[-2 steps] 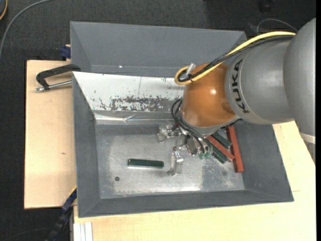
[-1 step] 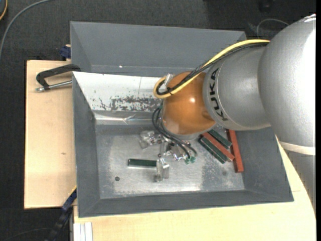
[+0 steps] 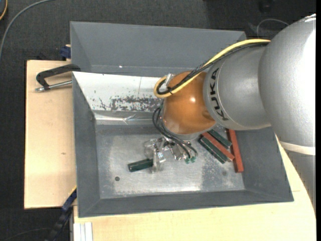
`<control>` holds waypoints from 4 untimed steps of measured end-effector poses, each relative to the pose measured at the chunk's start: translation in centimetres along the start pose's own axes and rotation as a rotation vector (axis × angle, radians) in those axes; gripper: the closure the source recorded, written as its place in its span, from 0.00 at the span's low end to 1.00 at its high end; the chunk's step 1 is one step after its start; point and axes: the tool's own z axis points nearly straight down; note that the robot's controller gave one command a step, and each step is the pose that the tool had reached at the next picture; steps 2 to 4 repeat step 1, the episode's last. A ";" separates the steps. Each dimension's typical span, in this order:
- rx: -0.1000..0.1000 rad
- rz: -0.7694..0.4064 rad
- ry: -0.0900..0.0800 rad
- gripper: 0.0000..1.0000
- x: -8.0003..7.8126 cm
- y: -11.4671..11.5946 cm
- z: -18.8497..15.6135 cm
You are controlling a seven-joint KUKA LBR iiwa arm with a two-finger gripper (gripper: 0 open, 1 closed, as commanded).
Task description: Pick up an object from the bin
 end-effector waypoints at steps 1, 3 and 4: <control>0.003 -0.074 -0.016 1.00 -2.0 1.3 -16.6; 0.003 -0.074 -0.016 1.00 -2.0 1.3 -16.6; 0.003 -0.074 -0.016 1.00 -2.0 1.3 -16.6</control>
Offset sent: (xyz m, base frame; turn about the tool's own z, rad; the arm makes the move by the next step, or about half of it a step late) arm 0.0119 0.0172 0.1605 -0.0754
